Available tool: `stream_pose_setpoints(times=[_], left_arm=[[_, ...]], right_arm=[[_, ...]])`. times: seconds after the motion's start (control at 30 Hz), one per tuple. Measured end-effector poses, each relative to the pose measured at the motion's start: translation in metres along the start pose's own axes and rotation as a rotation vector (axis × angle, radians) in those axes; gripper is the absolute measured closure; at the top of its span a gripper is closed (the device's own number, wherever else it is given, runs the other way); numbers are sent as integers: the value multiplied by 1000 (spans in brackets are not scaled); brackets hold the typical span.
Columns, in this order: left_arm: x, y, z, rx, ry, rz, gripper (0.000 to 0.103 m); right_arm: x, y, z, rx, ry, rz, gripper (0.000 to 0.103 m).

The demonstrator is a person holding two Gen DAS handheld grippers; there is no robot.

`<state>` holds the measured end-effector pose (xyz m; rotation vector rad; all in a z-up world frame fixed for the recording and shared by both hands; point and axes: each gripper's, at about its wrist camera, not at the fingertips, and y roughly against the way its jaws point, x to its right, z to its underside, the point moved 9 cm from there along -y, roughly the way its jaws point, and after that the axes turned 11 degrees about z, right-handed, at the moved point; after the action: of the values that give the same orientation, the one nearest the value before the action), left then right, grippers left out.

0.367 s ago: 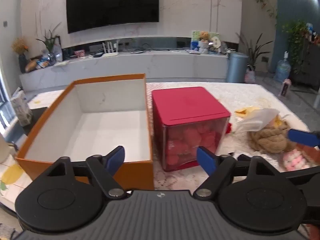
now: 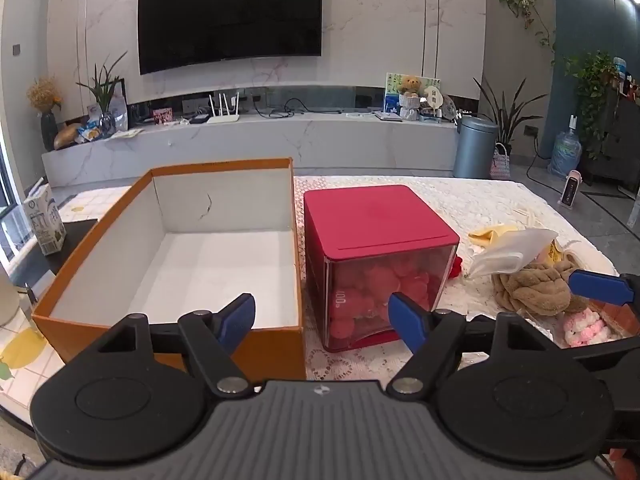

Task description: Organize soft objects

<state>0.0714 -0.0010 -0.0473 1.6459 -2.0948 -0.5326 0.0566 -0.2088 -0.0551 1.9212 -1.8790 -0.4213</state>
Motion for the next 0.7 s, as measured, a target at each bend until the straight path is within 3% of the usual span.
stream_pose_setpoints(times=[0.7], left_arm=[[-1,-2,3,-24,7,-17,13]], right_arm=[[0,-4,1,-1,20,-8,3]])
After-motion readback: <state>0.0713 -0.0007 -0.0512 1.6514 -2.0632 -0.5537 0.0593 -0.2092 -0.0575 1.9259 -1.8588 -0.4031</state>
